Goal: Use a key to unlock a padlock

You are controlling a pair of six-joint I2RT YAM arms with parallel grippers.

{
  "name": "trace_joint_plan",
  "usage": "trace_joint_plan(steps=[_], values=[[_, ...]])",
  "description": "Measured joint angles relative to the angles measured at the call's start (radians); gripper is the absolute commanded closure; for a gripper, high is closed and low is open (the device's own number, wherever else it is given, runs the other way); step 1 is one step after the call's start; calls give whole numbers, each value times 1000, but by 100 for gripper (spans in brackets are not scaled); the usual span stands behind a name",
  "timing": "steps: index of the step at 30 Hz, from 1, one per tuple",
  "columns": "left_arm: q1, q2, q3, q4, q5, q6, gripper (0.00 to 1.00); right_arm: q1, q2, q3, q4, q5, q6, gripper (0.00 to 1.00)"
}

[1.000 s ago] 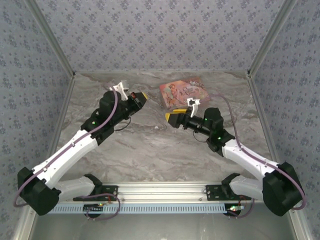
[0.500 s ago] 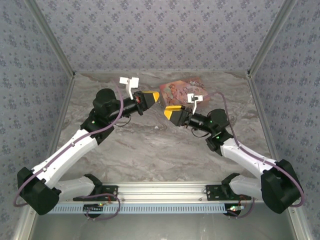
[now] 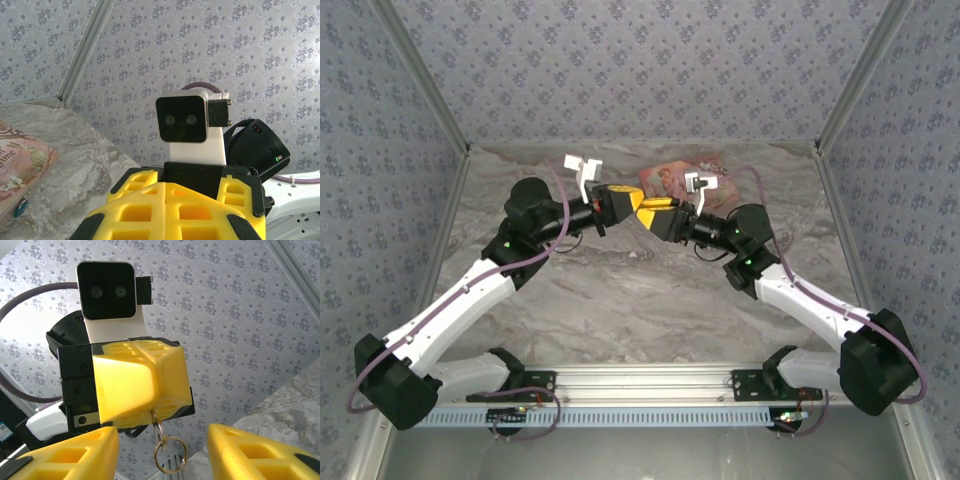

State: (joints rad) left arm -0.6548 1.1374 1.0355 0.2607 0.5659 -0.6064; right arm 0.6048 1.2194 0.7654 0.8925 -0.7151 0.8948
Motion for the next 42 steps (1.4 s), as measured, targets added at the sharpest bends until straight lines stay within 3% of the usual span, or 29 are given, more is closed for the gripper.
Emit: trace_joint_plan(steps=[15, 42], values=[[0, 0, 5, -42, 18, 43, 100, -2, -6, 0, -74, -1, -24, 70], [0, 0, 11, -64, 18, 49, 100, -10, -45, -2, -127, 4, -40, 76]])
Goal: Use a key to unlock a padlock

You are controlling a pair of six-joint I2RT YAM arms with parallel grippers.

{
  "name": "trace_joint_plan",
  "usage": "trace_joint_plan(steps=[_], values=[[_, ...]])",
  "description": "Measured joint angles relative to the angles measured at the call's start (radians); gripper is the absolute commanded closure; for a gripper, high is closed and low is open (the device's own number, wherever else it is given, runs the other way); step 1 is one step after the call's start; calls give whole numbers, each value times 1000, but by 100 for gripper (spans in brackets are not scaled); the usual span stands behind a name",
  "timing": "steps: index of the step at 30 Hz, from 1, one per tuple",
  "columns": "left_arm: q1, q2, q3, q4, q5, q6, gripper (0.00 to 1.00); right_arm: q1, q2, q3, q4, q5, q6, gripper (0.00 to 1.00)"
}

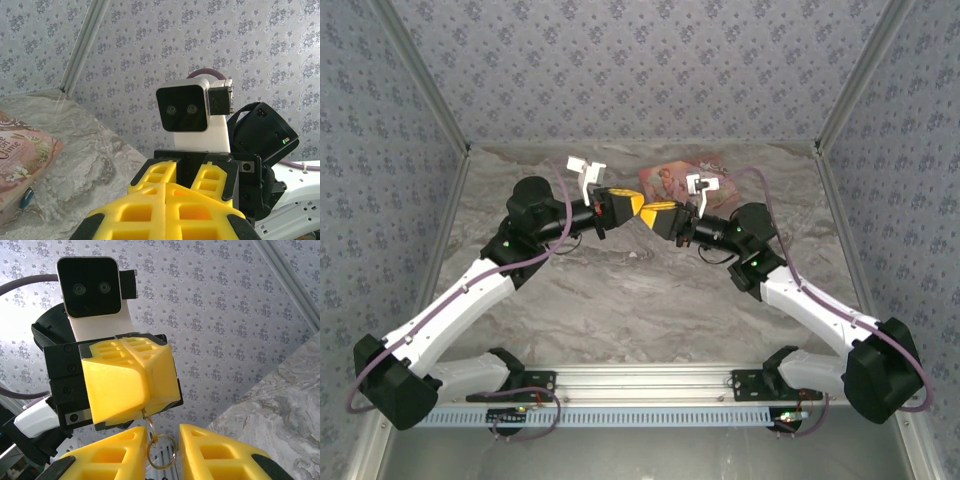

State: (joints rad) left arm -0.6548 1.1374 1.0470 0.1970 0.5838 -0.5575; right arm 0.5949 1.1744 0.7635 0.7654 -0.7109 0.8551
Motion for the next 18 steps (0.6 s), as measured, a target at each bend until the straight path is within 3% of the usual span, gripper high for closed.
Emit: trace_joint_plan(steps=[6, 15, 18], values=[[0, 3, 0, 0, 0, 0, 100, 7, 10, 0, 0, 0, -4, 81], [0, 5, 0, -4, -9, 0, 100, 10, 10, 0, 0, -1, -10, 98], [0, 5, 0, -11, -17, 3, 82, 10, 10, 0, -6, 0, -11, 100]])
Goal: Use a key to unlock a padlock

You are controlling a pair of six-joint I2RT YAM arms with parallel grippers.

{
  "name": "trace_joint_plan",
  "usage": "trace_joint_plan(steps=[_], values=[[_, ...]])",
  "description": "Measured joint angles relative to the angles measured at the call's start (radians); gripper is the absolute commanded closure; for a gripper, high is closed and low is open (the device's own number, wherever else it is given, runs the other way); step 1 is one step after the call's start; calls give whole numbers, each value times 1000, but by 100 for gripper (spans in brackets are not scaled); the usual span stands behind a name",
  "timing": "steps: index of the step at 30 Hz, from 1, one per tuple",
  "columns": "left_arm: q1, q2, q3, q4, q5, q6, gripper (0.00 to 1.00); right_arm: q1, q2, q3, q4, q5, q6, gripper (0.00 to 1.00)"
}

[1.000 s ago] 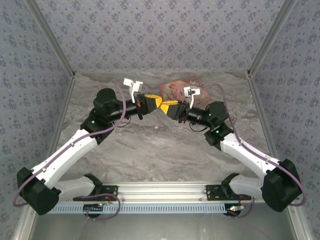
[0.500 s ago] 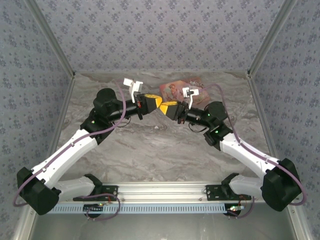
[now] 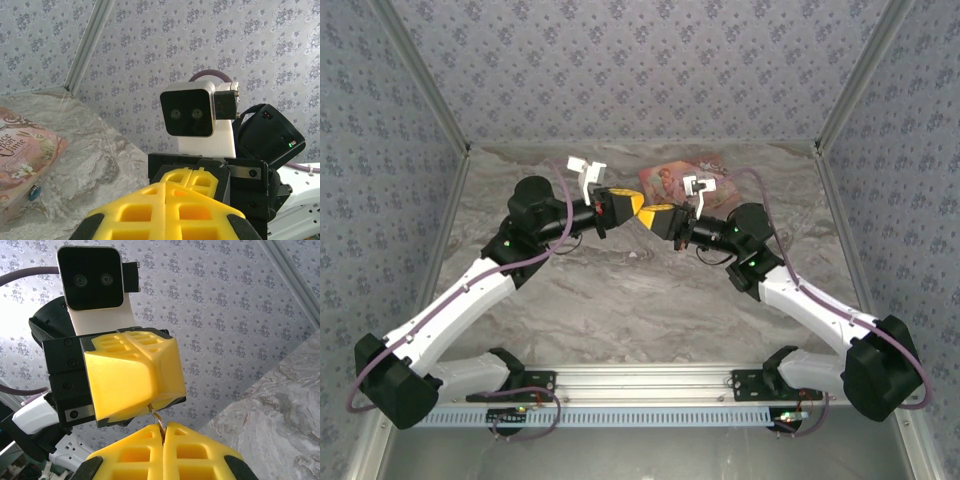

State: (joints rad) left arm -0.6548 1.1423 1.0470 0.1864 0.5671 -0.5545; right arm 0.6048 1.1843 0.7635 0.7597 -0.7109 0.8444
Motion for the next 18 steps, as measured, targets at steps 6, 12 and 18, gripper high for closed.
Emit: trace_joint_plan(steps=[6, 12, 18], values=[[0, 0, 34, -68, -47, 25, 44, 0, -47, -35, -86, 43, -31, 100], [8, 24, 71, -141, -154, 23, 10, -5, -201, -77, -299, 159, -121, 100], [73, 161, 73, -199, -244, -40, 1, -7, -369, -102, -535, 328, -208, 100]])
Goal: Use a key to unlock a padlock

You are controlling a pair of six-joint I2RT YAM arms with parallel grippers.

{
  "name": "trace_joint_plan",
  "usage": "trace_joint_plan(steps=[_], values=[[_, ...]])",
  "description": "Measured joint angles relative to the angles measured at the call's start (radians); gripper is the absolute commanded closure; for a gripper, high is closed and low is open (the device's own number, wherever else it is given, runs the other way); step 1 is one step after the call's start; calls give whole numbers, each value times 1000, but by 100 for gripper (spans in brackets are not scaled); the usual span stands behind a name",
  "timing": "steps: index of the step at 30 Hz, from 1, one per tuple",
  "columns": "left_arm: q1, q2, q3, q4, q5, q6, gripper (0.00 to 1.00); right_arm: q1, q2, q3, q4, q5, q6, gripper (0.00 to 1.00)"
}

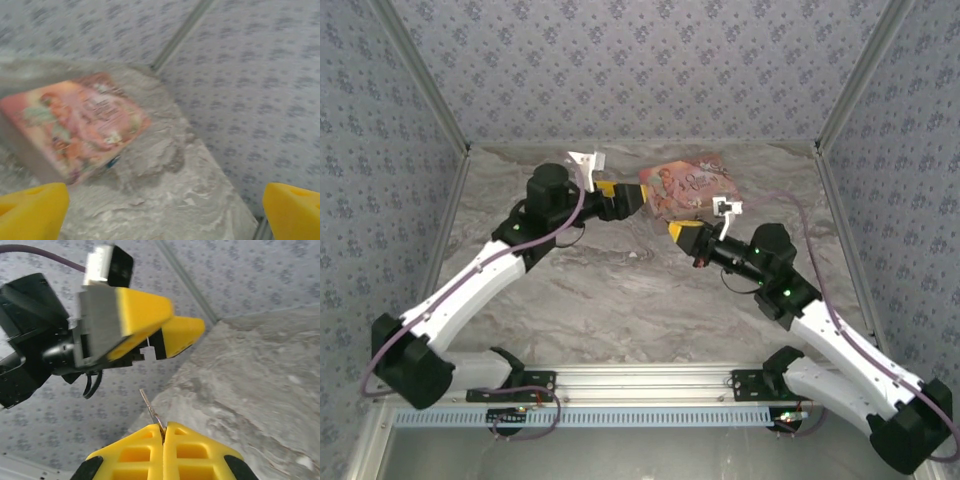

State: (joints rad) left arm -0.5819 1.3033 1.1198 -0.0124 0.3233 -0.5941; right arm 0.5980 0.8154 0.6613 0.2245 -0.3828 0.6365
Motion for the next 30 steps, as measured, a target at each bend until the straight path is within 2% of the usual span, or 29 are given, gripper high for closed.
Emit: trace_joint_plan(steps=[6, 12, 15, 21, 30], values=[[52, 253, 54, -47, -10, -60, 1, 0, -123, -61, -146, 128, -21, 100], [57, 519, 177, -41, 45, -120, 1, 0, -179, -86, -230, 187, -21, 100], [56, 602, 208, -36, 69, -153, 1, 0, -200, -92, -255, 205, -21, 100], [56, 690, 245, -28, 106, -190, 1, 0, -214, -100, -266, 230, -21, 100], [56, 739, 261, -41, 110, -192, 1, 0, -213, -109, -275, 241, -20, 100]])
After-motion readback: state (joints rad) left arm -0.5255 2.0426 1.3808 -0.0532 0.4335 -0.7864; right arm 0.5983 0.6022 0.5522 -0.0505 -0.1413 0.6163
